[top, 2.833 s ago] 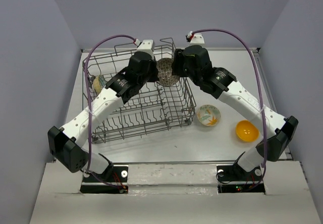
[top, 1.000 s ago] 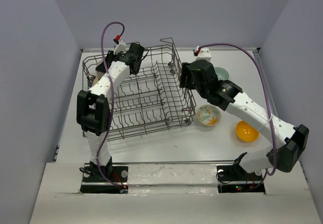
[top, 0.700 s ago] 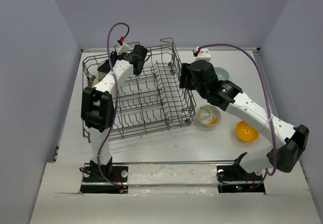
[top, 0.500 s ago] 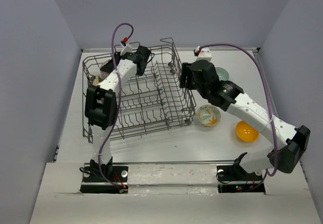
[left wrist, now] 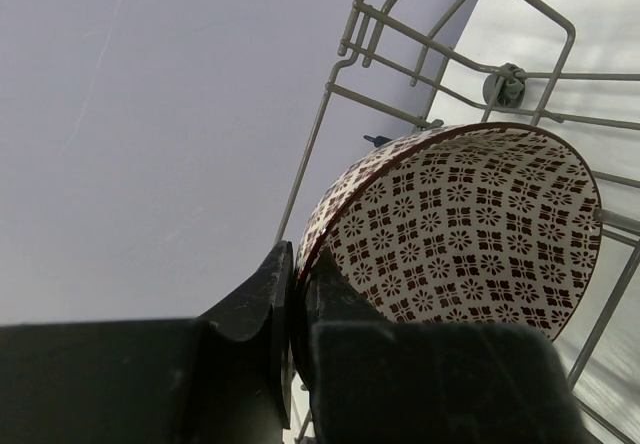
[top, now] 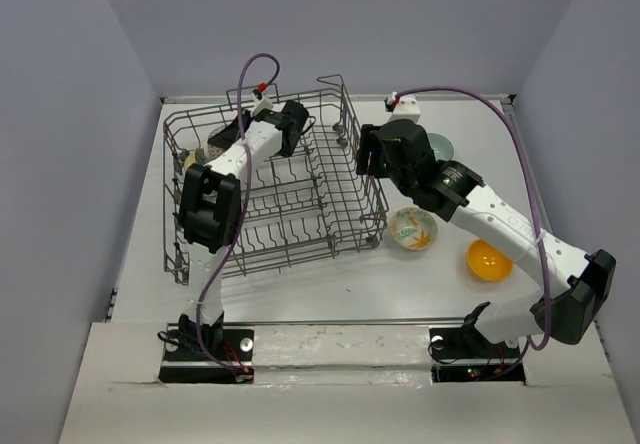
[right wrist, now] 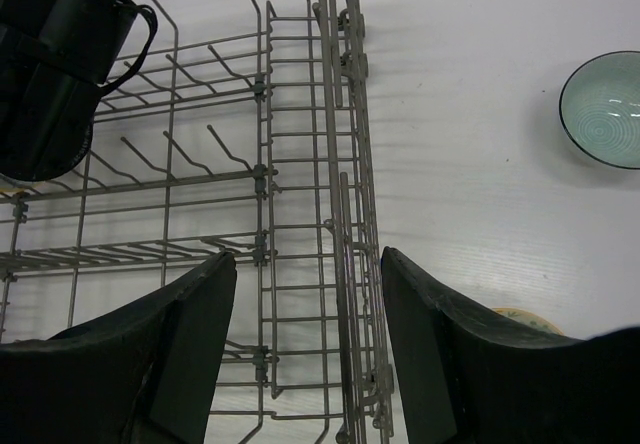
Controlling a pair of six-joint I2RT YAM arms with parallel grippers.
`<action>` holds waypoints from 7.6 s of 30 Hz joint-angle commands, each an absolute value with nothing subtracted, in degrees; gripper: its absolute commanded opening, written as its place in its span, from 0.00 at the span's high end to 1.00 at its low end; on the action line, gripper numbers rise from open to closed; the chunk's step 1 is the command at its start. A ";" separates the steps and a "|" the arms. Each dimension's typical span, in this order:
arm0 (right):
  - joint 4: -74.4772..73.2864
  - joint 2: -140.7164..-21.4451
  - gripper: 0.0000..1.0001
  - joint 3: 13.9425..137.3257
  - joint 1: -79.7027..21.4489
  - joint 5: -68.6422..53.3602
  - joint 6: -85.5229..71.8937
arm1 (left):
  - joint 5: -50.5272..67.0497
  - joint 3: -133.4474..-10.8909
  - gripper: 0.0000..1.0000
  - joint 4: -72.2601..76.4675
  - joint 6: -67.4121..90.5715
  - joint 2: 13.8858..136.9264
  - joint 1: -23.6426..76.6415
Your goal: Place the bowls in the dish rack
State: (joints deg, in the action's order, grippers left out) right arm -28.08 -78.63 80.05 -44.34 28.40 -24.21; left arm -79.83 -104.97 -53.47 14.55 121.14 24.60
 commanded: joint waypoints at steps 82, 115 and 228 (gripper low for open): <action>-25.14 -75.85 0.34 79.89 -44.56 28.12 -23.99 | -83.06 -105.21 0.26 -60.21 22.86 120.33 28.92; -38.84 -60.56 0.32 73.40 -42.37 50.27 -31.80 | -42.19 -91.50 0.27 -29.98 8.70 85.97 35.59; -21.45 -79.97 0.99 89.03 -36.38 23.47 -29.00 | -10.82 -94.22 0.22 -19.96 18.36 80.07 35.68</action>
